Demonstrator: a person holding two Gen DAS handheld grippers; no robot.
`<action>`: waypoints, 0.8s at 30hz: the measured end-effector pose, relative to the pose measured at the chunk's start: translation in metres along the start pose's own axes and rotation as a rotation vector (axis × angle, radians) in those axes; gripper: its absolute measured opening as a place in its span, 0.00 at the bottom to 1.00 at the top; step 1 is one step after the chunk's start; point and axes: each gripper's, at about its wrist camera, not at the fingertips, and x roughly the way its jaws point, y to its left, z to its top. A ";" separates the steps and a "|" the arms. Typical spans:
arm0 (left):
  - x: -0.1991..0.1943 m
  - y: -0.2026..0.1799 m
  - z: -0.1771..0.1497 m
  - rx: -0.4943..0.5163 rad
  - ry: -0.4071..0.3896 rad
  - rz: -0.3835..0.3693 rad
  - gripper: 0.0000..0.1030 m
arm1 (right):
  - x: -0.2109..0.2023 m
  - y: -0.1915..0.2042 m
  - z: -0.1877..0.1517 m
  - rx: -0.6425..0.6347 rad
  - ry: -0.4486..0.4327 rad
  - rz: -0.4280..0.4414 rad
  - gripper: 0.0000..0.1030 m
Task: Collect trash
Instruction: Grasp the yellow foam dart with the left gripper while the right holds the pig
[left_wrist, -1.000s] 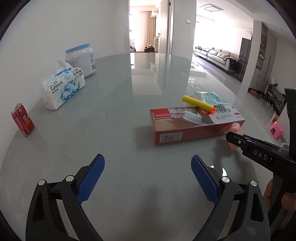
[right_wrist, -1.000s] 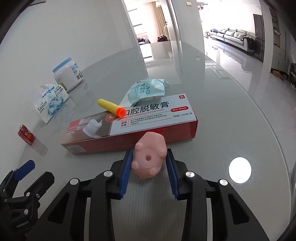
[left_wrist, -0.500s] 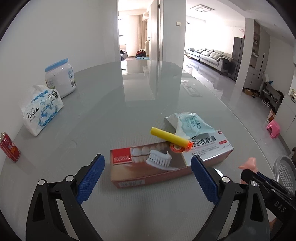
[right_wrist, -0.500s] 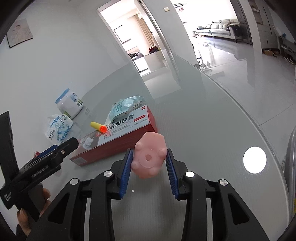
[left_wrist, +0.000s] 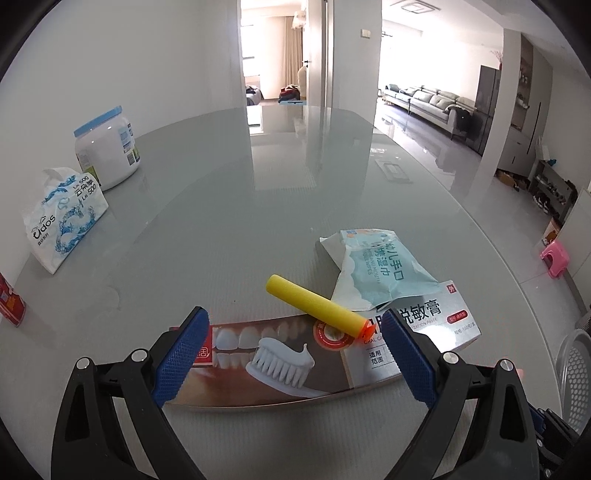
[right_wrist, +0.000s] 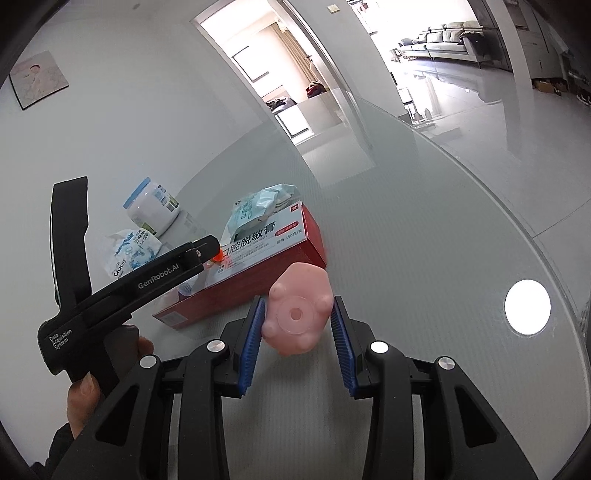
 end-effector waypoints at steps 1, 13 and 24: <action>0.000 -0.002 0.000 0.003 -0.003 0.005 0.87 | -0.001 -0.001 0.000 -0.002 0.001 0.001 0.35; 0.002 -0.010 -0.005 -0.005 0.014 -0.012 0.45 | -0.002 -0.001 0.000 0.005 -0.001 0.007 0.35; -0.013 -0.014 -0.017 0.012 0.008 -0.053 0.15 | -0.002 0.002 0.000 0.003 -0.002 0.002 0.35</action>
